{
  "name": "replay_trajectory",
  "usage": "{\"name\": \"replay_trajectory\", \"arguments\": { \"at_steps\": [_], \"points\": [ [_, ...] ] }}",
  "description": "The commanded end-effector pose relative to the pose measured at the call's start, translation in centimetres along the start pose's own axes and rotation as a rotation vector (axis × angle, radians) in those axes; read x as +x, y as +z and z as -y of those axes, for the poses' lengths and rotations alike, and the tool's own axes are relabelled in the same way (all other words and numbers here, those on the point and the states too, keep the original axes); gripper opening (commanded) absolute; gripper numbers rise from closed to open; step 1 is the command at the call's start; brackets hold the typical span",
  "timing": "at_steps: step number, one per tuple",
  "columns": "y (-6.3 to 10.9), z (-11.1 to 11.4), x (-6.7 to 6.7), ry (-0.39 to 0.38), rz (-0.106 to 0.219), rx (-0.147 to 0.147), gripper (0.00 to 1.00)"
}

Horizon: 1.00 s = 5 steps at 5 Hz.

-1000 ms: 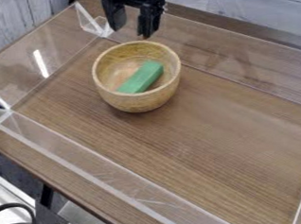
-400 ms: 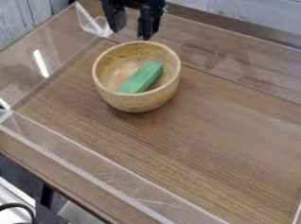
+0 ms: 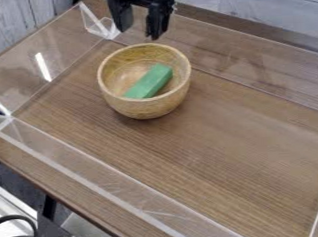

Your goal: Put the green block in the brown bowl

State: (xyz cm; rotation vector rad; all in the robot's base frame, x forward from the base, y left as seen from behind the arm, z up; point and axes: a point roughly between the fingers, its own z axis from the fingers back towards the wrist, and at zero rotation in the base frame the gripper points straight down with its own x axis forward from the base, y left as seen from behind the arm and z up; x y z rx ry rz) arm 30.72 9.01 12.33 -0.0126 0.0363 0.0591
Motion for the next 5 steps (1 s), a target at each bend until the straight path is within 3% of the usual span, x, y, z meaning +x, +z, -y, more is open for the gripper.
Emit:
{"name": "replay_trajectory", "arguments": {
  "at_steps": [1, 2, 3, 5],
  "points": [
    [1.8, -0.2, 0.8, 0.010, 0.058, 0.019, 1.00],
    [1.8, -0.2, 0.8, 0.013, 0.056, 0.019, 1.00],
    [1.4, -0.3, 0.9, 0.016, 0.051, 0.018, 0.00],
    [-0.3, -0.8, 1.1, 0.024, 0.021, 0.023, 0.00]
  ]
}}
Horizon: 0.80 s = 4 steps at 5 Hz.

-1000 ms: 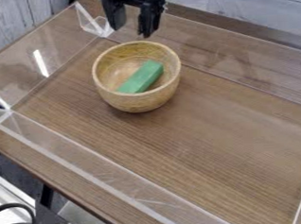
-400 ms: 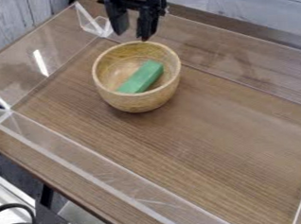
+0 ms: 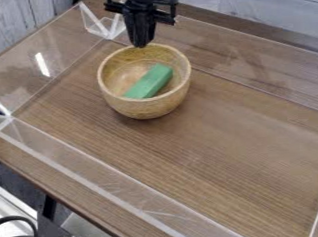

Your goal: Put the green block in the brown bowl

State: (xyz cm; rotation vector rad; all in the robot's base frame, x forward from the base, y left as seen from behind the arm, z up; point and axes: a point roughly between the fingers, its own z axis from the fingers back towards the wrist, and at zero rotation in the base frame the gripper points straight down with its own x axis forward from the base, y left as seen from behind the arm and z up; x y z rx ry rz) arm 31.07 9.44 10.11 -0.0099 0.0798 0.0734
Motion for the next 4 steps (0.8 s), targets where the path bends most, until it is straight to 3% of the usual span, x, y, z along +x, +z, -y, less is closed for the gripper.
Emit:
{"name": "replay_trajectory", "arguments": {
  "at_steps": [1, 4],
  "points": [
    [1.2, -0.5, 0.7, 0.011, 0.051, 0.017, 0.00],
    [-0.6, -0.7, 0.8, 0.009, 0.024, 0.008, 0.00]
  ]
}}
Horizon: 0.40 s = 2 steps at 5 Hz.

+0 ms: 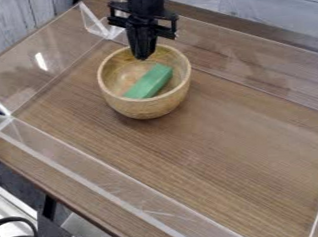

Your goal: Put the green block in the brown bowl

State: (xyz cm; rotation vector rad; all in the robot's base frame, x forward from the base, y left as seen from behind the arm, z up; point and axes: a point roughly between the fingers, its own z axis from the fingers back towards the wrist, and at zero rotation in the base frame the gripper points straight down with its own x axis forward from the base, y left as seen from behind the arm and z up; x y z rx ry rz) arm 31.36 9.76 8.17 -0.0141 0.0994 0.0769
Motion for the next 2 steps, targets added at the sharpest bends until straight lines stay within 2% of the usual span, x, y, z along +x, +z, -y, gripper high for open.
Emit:
{"name": "replay_trajectory", "arguments": {
  "at_steps": [1, 2],
  "points": [
    [1.63, -0.33, 0.18, 0.006, 0.043, 0.007, 1.00],
    [2.31, -0.29, 0.04, 0.007, 0.048, 0.001, 1.00]
  ]
}}
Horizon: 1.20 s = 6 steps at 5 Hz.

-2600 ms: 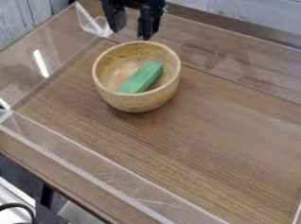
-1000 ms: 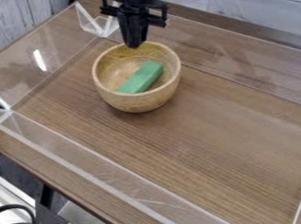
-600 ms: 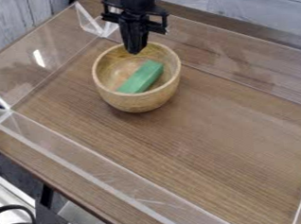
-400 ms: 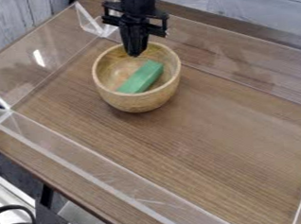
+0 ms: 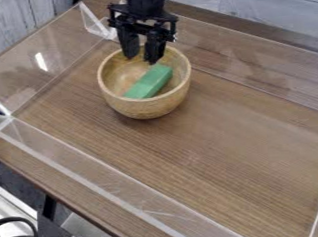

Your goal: Put the green block in the brown bowl

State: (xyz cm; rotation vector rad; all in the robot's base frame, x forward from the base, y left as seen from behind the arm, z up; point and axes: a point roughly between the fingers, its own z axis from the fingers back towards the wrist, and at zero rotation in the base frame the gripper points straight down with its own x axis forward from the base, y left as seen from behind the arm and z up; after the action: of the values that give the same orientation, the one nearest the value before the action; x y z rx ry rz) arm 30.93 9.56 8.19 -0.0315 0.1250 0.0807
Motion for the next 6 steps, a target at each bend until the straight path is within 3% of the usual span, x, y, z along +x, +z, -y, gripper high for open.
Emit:
{"name": "replay_trajectory", "arguments": {
  "at_steps": [1, 4, 5, 6],
  "points": [
    [3.5, -0.3, 0.3, 0.004, 0.088, 0.010, 1.00],
    [10.0, 0.6, 0.2, -0.006, 0.193, 0.001, 1.00],
    [8.8, 0.3, 0.7, -0.003, 0.175, 0.003, 0.00],
    [7.9, 0.1, 1.1, 0.001, 0.161, 0.004, 0.00]
  ]
}}
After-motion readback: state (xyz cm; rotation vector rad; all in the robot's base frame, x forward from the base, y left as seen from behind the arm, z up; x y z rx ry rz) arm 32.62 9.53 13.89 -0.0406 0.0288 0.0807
